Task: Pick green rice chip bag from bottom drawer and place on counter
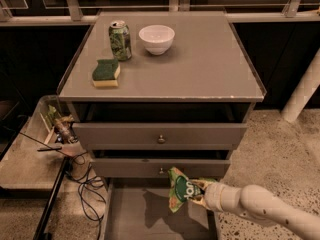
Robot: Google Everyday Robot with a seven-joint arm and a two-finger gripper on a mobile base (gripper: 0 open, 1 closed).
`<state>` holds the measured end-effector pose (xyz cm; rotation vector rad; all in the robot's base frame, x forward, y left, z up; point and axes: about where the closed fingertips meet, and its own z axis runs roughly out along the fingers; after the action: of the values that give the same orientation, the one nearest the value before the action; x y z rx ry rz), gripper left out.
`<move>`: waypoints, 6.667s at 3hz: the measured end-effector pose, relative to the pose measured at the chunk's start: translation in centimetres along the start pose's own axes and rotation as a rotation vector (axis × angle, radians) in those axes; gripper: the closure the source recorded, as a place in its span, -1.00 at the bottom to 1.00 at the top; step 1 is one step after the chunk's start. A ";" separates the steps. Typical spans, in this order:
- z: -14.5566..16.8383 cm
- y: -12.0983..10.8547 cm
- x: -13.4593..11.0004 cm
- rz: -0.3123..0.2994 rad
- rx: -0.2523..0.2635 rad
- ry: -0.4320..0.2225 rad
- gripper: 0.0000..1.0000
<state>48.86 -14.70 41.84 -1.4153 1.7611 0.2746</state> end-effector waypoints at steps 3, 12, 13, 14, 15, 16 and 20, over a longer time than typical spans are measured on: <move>-9.0 -1.4 -7.7 -0.125 0.061 0.023 1.00; -25.8 -19.8 -37.2 -0.407 0.202 -0.023 1.00; -26.5 -24.7 -38.8 -0.397 0.209 -0.075 1.00; -25.9 -28.9 -39.8 -0.370 0.182 -0.112 1.00; -24.8 -32.4 -40.0 -0.337 0.159 -0.119 1.00; -23.9 -35.5 -38.5 -0.300 0.182 -0.046 1.00; -20.6 -37.1 -31.5 -0.157 0.106 -0.015 1.00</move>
Offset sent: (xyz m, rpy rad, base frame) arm -0.0526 -0.0019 0.1604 -0.0998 -0.1726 0.0761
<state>72.41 -18.10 89.07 -1.4620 1.6180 0.1061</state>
